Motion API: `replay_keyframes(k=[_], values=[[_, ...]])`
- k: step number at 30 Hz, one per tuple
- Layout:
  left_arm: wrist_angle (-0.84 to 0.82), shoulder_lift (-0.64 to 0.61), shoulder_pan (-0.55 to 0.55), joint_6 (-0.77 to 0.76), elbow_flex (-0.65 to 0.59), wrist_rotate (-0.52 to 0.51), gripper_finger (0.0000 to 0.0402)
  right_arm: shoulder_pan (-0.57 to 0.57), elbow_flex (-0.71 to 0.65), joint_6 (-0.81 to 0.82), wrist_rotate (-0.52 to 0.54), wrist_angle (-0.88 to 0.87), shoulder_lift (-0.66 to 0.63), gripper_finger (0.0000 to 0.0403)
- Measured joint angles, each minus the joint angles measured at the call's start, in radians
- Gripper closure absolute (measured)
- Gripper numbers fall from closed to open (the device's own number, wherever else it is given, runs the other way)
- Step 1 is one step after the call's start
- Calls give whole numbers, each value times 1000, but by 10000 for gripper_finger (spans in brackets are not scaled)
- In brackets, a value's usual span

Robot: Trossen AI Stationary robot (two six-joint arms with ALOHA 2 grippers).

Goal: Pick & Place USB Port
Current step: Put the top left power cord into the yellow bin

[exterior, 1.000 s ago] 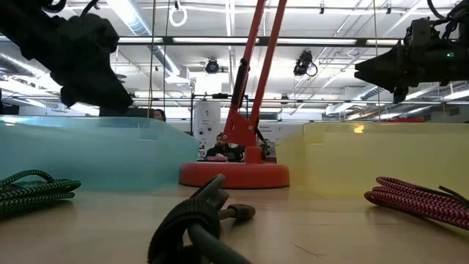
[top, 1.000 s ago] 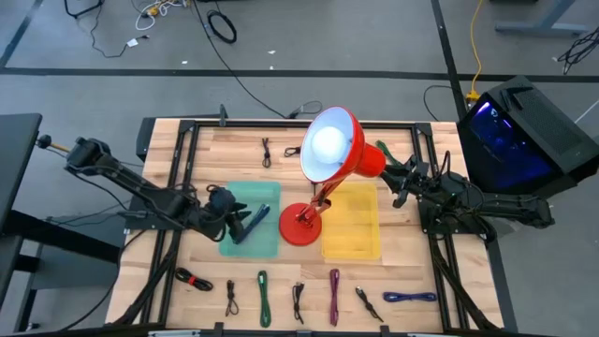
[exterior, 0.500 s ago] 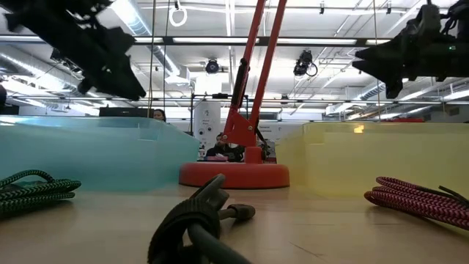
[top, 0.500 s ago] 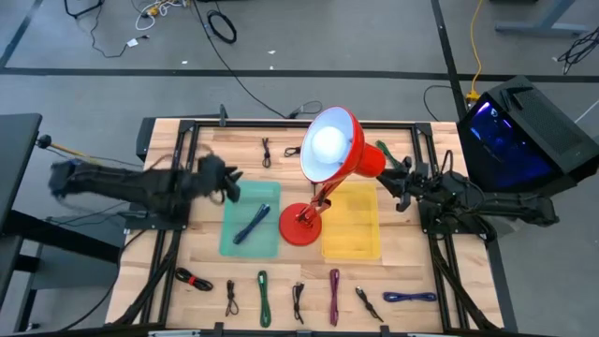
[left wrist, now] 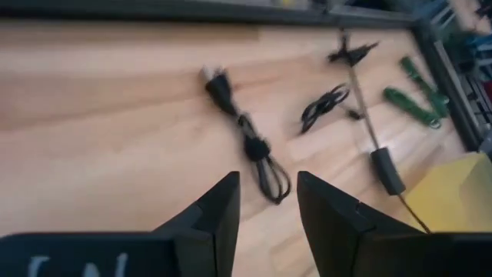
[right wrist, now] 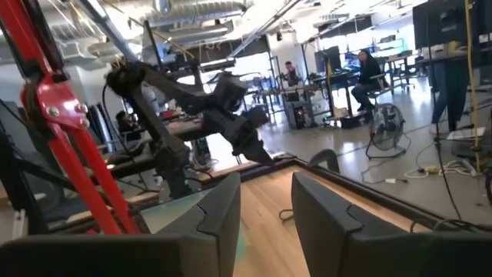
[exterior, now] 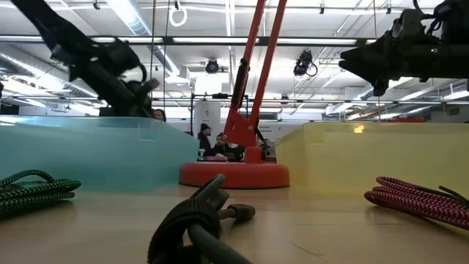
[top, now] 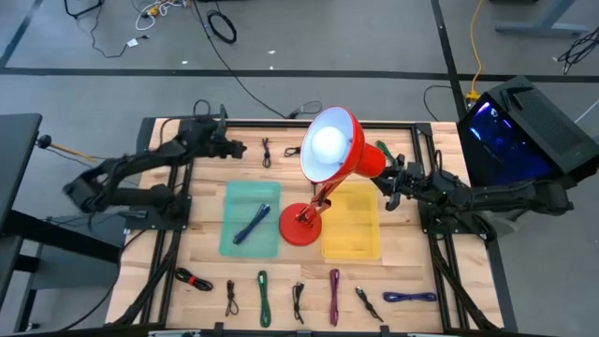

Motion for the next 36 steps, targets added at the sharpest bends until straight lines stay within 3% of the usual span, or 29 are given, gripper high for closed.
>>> replay_keyframes(k=[6, 15, 20, 29, 36], values=[[4, 225, -33, -3, 160, 47, 217, 0, 0, -5, 0, 49, 78, 282], [-133, 438, -75, -19, 352, -43, 208, 1, 0, 15, -35, 49, 119, 282], [-174, 518, -109, -34, 404, -46, 209, 1, 0, -5, -35, 48, 119, 282], [-321, 614, -145, -7, 494, -165, 209, 2, 0, -5, -37, 48, 119, 282], [-302, 635, -161, -7, 499, -172, 209, 2, 0, -6, -34, 48, 119, 282]])
